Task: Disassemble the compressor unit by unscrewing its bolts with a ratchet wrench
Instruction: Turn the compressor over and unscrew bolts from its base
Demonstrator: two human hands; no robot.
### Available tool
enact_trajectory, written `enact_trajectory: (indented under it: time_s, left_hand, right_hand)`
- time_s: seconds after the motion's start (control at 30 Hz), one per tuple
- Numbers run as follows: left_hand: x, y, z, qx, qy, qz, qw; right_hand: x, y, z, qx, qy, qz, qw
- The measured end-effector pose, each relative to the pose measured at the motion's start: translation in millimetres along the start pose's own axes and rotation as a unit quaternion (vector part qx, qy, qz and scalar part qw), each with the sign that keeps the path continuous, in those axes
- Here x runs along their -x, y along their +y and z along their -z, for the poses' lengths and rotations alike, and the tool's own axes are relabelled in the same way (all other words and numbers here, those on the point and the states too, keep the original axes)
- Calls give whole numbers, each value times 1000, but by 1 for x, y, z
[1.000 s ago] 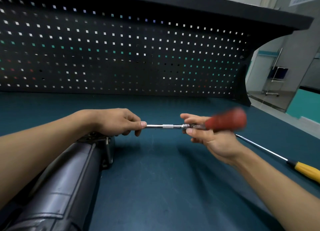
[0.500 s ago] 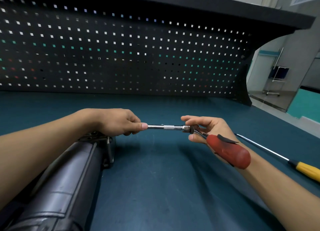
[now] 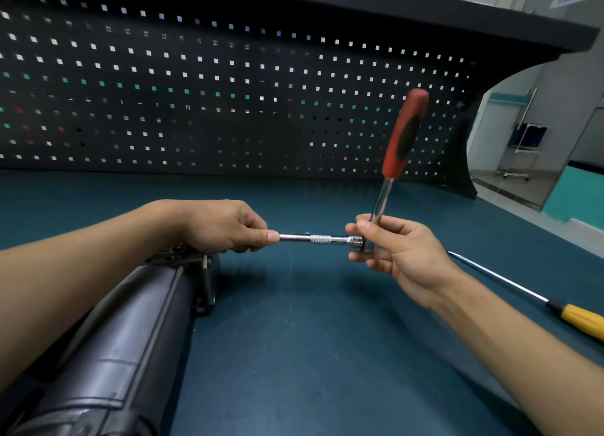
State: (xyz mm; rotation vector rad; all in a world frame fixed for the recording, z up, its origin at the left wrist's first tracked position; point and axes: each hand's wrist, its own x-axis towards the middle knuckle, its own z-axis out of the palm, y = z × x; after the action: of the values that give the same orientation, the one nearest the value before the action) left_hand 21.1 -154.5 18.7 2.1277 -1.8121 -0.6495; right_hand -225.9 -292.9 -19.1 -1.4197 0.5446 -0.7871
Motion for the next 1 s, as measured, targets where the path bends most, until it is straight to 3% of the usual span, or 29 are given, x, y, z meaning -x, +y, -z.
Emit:
enact_trajectory:
  time_s: [1.0]
  left_hand:
    - [0,-1,0,21,-3,-1,1000]
  right_hand:
    - [-6,5,6,-22,-20,-62,998]
